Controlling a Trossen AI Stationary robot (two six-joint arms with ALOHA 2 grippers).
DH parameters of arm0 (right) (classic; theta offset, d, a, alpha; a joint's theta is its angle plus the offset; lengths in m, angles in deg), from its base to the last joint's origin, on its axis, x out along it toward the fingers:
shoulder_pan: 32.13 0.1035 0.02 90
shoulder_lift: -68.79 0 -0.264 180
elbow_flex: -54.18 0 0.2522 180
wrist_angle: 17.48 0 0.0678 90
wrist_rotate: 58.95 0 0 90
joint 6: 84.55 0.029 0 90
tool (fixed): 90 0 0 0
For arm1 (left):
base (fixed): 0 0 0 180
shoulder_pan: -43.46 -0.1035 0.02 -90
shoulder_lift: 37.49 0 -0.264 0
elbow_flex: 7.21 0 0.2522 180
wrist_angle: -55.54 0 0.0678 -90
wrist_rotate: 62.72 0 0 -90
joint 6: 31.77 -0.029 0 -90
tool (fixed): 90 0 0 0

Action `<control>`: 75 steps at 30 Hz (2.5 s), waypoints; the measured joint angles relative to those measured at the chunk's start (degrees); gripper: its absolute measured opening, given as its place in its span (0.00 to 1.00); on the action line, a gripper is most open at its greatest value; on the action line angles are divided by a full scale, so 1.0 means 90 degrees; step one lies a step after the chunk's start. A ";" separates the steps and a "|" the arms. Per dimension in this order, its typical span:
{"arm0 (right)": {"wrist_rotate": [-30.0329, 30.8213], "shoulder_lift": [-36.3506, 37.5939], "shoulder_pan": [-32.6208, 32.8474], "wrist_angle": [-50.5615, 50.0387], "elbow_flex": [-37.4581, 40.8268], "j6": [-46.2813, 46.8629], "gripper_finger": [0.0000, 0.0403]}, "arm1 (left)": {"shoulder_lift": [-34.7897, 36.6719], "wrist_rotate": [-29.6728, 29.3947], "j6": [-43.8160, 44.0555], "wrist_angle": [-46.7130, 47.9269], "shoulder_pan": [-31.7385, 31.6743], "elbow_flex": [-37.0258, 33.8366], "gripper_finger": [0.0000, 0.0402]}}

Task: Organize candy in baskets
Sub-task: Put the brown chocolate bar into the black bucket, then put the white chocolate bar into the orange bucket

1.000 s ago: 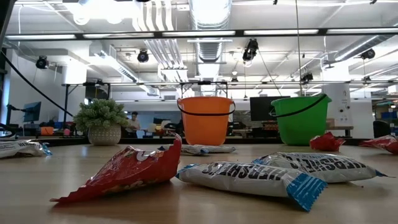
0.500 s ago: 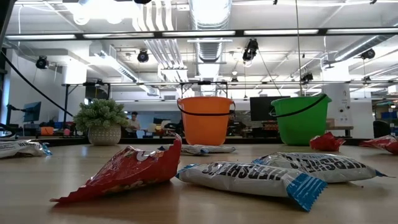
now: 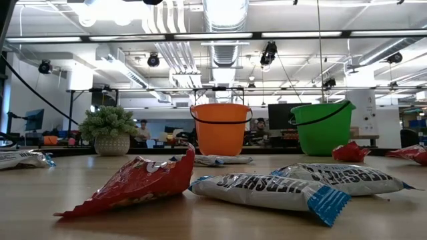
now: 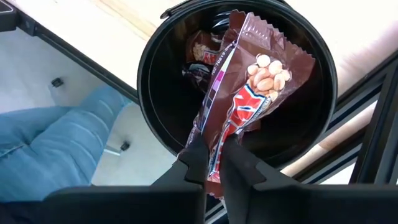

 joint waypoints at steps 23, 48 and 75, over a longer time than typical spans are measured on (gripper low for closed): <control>0.0074 0.0005 -0.0002 -0.0439 0.0000 -0.0015 0.42 | 0.0000 0.0436 0.0882 -0.0005 0.0126 0.0000 0.37; 0.3812 0.0010 -0.0297 -0.1116 0.0002 -0.0897 0.42 | -0.0005 -0.1166 0.1152 0.0097 0.1903 -0.0010 0.58; 0.5382 0.0330 -0.0809 -0.1112 -0.1383 -0.4838 0.42 | -0.1246 -0.3109 0.3203 -0.0151 0.4306 -0.0126 0.58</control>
